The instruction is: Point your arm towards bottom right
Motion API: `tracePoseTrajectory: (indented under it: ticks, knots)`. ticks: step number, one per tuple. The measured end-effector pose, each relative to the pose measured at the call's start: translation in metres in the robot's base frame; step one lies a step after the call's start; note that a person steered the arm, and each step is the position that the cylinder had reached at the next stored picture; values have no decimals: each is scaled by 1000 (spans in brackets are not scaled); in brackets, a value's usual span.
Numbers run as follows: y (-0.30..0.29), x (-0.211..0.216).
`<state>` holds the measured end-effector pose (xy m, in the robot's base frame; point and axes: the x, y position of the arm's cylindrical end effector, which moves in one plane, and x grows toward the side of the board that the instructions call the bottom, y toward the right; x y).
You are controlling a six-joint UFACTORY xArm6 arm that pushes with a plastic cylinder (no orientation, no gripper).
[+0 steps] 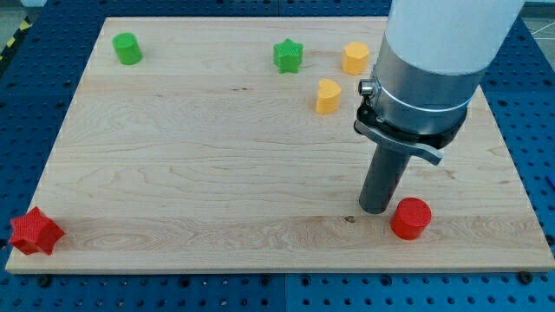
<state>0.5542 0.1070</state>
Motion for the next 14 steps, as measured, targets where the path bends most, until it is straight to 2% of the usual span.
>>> tracePoseTrajectory:
  ticks: [1, 2, 3, 4, 5, 7, 8, 9, 10, 11, 12, 13, 14]
  knots:
    - [64, 0]
    - [66, 0]
    - [66, 0]
    - [2, 12]
    - [-30, 14]
    - [-29, 61]
    - [-28, 40]
    - [32, 15]
    - [46, 15]
    - [-1, 17]
    - [-1, 17]
    - [4, 63]
    - [4, 61]
